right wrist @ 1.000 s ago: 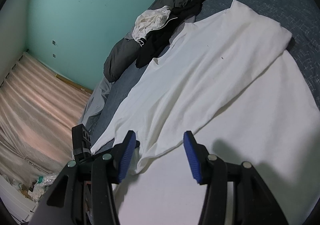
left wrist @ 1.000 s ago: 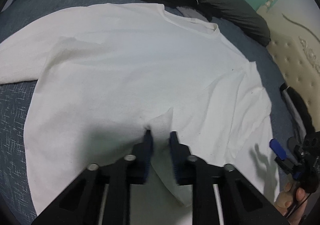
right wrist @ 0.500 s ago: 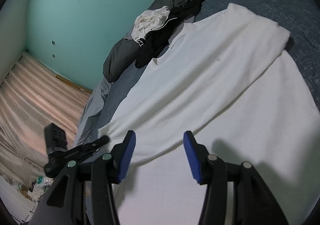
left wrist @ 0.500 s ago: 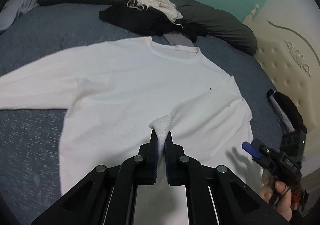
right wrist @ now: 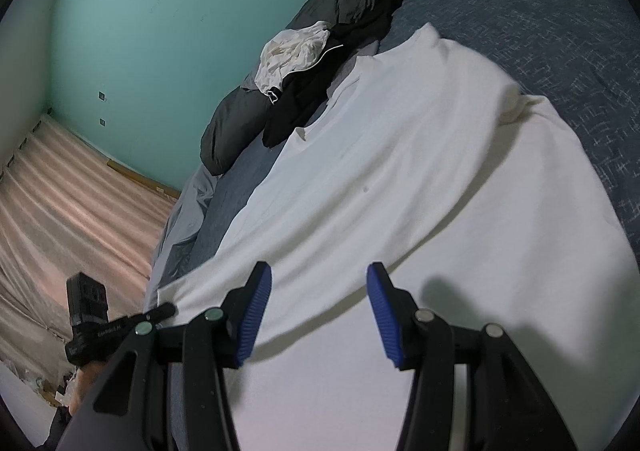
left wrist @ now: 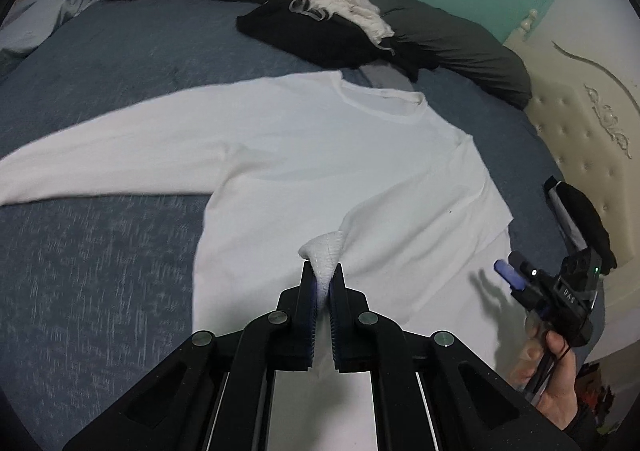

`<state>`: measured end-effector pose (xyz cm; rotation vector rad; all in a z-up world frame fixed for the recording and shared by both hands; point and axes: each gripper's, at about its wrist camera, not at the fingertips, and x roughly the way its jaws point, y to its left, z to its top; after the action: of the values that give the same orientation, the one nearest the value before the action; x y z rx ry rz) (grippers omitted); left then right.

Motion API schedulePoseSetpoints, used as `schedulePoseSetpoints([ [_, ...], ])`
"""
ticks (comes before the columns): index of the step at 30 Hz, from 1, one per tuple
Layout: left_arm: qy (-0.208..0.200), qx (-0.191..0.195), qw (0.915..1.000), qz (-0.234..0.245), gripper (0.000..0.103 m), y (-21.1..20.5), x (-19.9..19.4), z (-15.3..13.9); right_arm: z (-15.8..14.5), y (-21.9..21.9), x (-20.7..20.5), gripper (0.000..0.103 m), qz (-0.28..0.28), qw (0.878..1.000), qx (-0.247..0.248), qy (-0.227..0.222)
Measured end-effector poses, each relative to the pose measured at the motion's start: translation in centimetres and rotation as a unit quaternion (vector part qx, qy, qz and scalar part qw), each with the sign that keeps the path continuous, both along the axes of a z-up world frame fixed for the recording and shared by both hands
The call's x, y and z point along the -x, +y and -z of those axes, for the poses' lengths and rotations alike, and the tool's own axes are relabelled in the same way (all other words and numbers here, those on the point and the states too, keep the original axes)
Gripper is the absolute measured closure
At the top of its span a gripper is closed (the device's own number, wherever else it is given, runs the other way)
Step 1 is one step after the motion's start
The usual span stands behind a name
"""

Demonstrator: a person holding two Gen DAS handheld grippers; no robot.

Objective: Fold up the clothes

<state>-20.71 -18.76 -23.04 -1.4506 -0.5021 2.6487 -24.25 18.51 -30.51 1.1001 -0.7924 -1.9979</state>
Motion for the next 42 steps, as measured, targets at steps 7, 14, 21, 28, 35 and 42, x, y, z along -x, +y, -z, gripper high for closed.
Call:
schedulePoseSetpoints([
  [7,-0.029,-0.026,0.9991,-0.018,0.098,-0.9,-0.6,2.8,0.1,0.0,0.1,0.053,0.002,1.000,-0.001,-0.002],
  [14,-0.045,-0.038,0.9977,-0.032,0.097,-1.6,-1.6,4.9,0.3,0.1,0.2,0.053,0.006,1.000,-0.004,-0.006],
  [21,-0.053,-0.045,0.9950,-0.071,0.091,-3.8,-1.3,7.0,0.4,-0.2,0.2,0.053,0.003,1.000,-0.007,-0.006],
  [28,-0.050,-0.031,0.9939,-0.093,0.083,-5.1,-3.0,6.7,0.5,-0.1,0.3,0.053,0.005,1.000,-0.003,-0.007],
  [35,-0.061,-0.053,0.9941,-0.072,0.083,-3.5,-3.9,7.0,0.2,-0.2,0.2,0.053,0.003,1.000,-0.001,-0.005],
  [42,-0.080,-0.069,0.9924,-0.063,0.082,-1.1,-4.1,8.6,0.2,-0.2,0.2,0.053,0.003,1.000,0.004,-0.006],
])
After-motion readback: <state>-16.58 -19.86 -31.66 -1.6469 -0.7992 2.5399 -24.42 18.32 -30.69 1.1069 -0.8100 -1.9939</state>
